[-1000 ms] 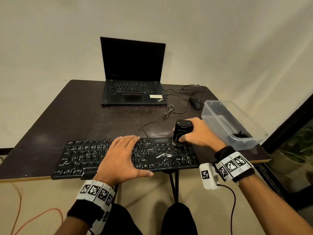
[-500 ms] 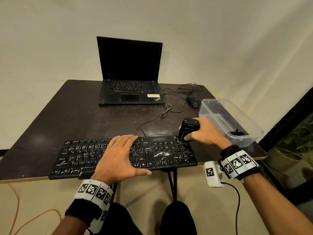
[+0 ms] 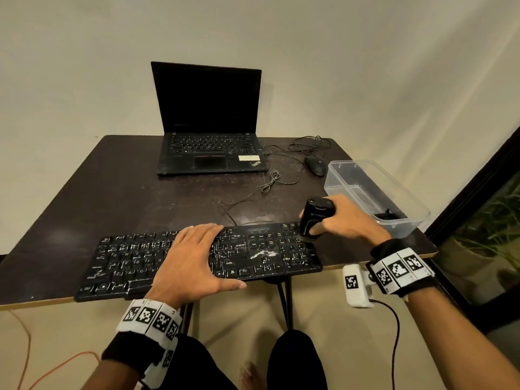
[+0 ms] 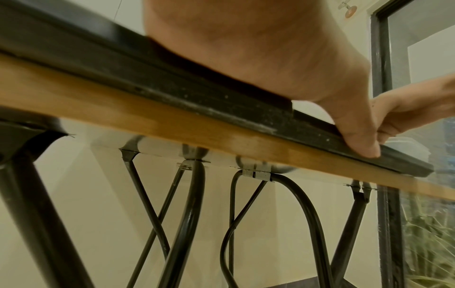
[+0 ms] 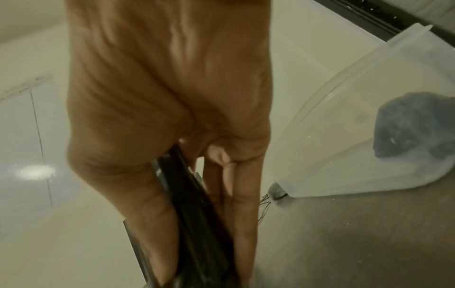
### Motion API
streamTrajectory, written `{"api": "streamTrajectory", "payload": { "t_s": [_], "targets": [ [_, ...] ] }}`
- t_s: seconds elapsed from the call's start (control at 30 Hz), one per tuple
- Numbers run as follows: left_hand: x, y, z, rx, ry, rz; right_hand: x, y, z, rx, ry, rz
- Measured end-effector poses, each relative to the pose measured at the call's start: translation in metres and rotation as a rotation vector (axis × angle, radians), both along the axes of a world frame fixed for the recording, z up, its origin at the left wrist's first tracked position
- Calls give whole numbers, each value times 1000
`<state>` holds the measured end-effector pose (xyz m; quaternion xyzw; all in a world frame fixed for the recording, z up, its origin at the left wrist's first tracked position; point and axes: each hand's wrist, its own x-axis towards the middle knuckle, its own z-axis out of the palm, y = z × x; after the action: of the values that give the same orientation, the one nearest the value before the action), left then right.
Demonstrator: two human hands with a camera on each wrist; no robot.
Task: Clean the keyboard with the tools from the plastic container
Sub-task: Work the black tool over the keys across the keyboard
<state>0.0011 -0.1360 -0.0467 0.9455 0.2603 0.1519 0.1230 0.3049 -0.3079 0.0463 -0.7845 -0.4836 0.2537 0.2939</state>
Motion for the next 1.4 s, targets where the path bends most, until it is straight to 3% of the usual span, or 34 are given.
{"api": "streamTrajectory", "payload": {
  "t_s": [0.1, 0.2, 0.53, 0.87, 1.0, 1.1, 1.23, 1.33, 1.4],
  "targets": [
    [0, 1, 0, -1, -7, 3, 0, -3, 2, -68, 20, 75],
    [0, 0, 1, -7, 5, 9, -2, -5, 1, -6, -19, 24],
    [-1, 0, 2, -3, 2, 7, -15, -9, -6, 4, 5, 133],
    [0, 0, 1, 7, -3, 2, -19, -6, -11, 26, -36, -11],
    [0, 1, 0, 11, -12, 1, -26, -6, -10, 0, -44, 80],
    [0, 0, 0, 7, -16, 0, -26, -7, -11, 42, -61, -21],
    [0, 1, 0, 6, -14, 0, -35, -14, -17, 29, -70, -12],
    [1, 2, -2, 12, -18, -1, -33, -22, -22, 87, -95, -144],
    [1, 3, -3, 12, -29, 1, -42, -21, -22, 85, -112, -124]
  ]
}}
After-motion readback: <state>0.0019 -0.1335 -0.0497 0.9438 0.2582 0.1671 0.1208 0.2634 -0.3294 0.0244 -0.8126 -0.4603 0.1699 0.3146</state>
